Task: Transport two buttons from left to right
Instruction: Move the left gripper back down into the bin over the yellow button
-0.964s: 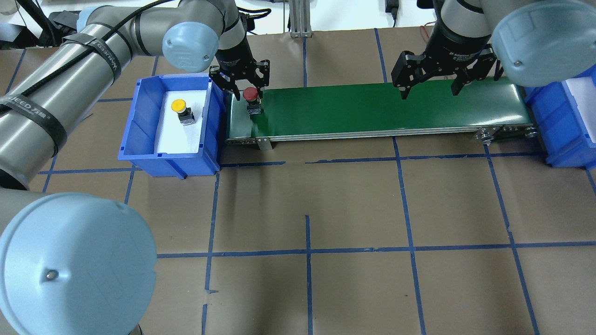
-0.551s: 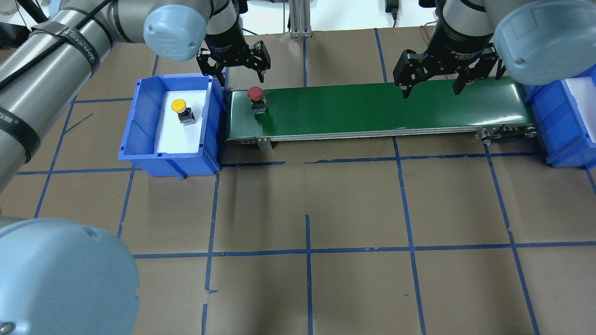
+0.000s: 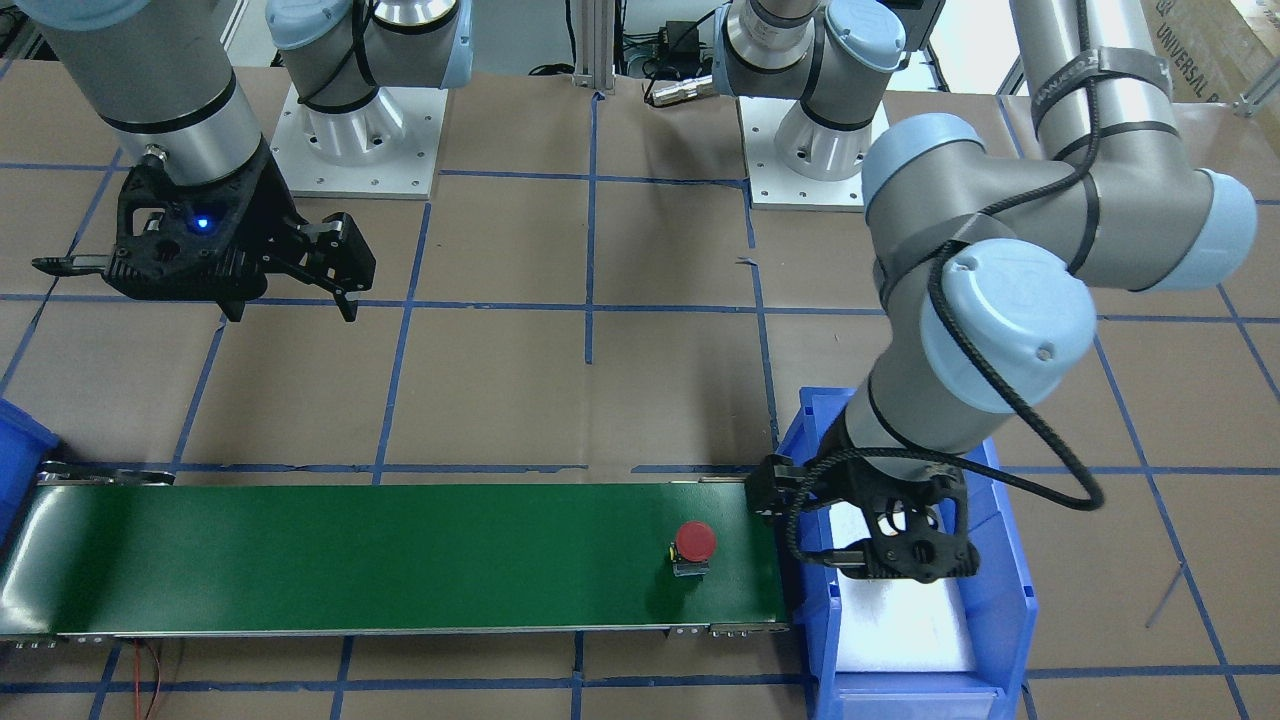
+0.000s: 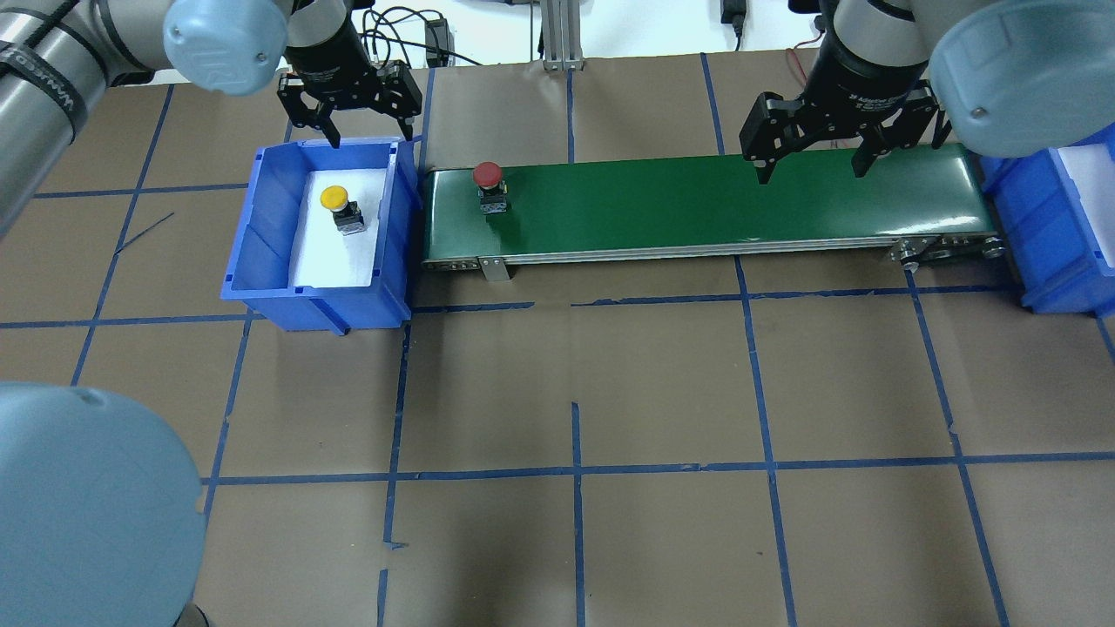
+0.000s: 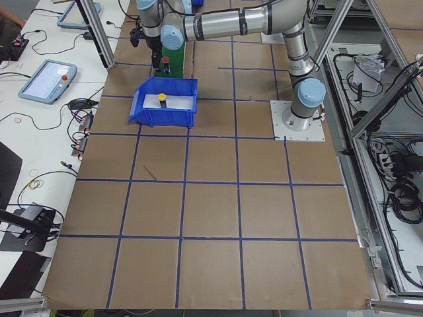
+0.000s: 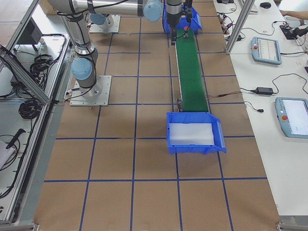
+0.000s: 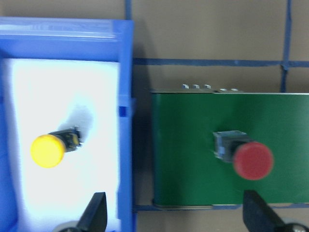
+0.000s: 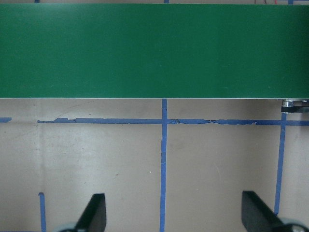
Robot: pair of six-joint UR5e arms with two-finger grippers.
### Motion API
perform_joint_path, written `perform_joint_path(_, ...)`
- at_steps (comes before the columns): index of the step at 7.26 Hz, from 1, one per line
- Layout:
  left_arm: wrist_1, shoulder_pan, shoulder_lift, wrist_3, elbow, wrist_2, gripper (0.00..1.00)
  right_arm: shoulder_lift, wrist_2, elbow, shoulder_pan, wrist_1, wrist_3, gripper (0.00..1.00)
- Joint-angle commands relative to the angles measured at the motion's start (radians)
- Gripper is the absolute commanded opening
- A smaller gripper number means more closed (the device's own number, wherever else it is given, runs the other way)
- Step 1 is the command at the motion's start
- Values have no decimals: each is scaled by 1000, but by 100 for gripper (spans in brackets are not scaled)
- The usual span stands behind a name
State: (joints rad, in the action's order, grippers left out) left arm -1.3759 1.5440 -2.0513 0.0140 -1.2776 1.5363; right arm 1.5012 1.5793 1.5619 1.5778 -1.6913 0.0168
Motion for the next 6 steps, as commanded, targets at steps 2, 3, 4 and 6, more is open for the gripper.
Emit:
perform_joint_path(2,98,-76,-32,-101,-58,4,100,1,1,0,4,1,0,100)
perform_joint_path(3,106,-87,-55,-124,-61,5,100,1,2,1,4,1,0,100)
perform_joint_path(4,107,-88,-61,-129,-68,7,100,1,2,1,5,1,0,100)
perform_joint_path(6,250,-90,-58,-152,-188,37,100,1,2,1,7,1,0,100)
